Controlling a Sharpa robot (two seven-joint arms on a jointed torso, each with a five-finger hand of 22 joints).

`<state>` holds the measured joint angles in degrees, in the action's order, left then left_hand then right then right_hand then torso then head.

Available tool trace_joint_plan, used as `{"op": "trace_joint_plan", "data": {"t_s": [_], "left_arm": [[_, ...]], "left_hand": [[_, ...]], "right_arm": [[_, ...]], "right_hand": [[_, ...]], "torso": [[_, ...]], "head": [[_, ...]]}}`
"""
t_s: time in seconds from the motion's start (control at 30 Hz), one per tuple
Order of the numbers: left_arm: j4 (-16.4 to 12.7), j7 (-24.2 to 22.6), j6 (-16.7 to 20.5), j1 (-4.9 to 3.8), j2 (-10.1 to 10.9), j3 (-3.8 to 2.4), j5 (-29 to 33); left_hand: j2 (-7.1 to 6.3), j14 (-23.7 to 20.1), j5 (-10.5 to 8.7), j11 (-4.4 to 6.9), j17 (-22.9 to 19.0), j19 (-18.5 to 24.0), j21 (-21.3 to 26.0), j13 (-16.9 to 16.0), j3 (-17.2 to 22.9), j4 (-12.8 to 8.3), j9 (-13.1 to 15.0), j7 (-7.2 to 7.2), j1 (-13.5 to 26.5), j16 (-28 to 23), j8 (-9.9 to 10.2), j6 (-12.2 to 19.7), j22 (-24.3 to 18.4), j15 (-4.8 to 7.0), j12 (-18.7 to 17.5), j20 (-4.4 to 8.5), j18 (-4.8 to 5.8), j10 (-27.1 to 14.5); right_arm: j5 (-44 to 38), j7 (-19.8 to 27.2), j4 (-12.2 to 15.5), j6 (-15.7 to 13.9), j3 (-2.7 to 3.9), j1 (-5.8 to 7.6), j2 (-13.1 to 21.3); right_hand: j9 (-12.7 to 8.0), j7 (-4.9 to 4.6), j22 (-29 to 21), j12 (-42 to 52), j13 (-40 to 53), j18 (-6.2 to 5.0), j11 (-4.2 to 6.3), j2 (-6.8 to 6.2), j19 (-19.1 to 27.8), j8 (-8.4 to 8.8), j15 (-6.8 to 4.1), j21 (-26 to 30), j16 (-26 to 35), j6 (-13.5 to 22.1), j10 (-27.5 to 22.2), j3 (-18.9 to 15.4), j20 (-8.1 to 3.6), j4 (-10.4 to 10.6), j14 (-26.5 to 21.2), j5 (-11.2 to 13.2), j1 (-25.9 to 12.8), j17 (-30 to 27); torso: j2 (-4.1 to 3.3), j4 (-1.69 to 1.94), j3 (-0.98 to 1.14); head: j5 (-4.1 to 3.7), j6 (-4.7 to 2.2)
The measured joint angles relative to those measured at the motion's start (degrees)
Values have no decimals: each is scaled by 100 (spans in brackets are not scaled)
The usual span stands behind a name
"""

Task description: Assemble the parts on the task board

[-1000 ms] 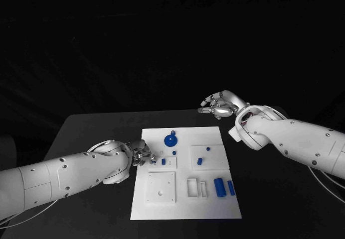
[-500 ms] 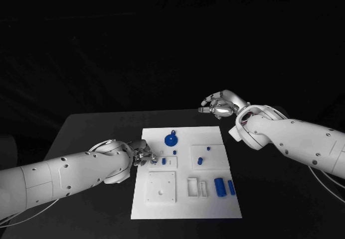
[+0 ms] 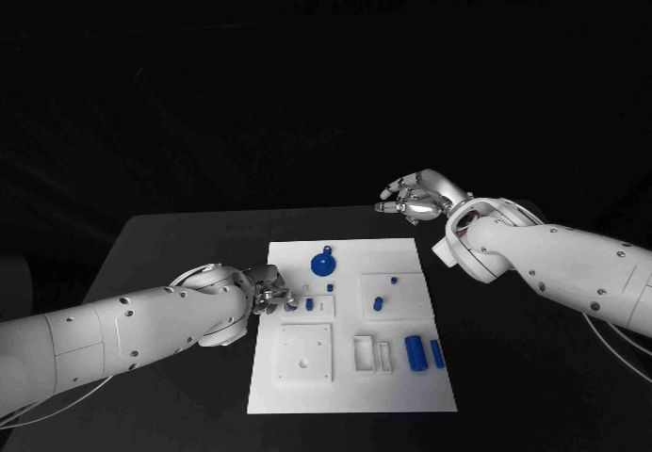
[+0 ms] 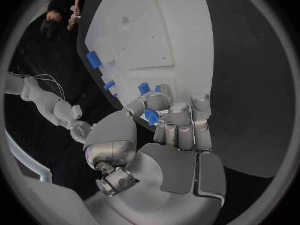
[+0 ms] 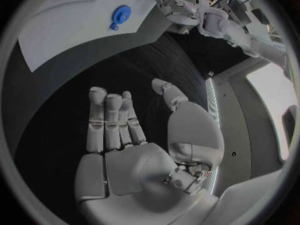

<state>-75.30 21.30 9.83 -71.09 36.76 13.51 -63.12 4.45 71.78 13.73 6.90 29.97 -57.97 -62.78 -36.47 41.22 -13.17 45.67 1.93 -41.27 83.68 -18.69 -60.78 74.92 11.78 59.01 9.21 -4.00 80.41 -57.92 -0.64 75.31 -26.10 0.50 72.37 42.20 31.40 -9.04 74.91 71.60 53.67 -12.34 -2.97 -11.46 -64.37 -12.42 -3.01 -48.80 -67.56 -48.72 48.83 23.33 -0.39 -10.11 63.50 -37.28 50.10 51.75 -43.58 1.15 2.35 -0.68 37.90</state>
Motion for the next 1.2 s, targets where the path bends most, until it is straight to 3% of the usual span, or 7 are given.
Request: {"op": "trace_joint_plan", "data": {"t_s": [1.2], "left_arm": [[12, -5, -191, -10, 9, -25, -170]], "left_hand": [[-22, 0, 21, -3, 4, 1, -22, -10, 19, -8, -12, 0, -22, 20, -6, -2, -2, 0, 23, 0, 0, 3]], "right_arm": [[0, 0, -12, 4, 0, -2, -7]], "right_hand": [[-5, -6, -1, -1, -12, -1, 0, 0, -13, 0, 7, 0, 0, -5, 0, 0, -12, 0, -7, 0, 0, -4]], "torso": [[0, 3, -6]], "head": [[1, 27]]}}
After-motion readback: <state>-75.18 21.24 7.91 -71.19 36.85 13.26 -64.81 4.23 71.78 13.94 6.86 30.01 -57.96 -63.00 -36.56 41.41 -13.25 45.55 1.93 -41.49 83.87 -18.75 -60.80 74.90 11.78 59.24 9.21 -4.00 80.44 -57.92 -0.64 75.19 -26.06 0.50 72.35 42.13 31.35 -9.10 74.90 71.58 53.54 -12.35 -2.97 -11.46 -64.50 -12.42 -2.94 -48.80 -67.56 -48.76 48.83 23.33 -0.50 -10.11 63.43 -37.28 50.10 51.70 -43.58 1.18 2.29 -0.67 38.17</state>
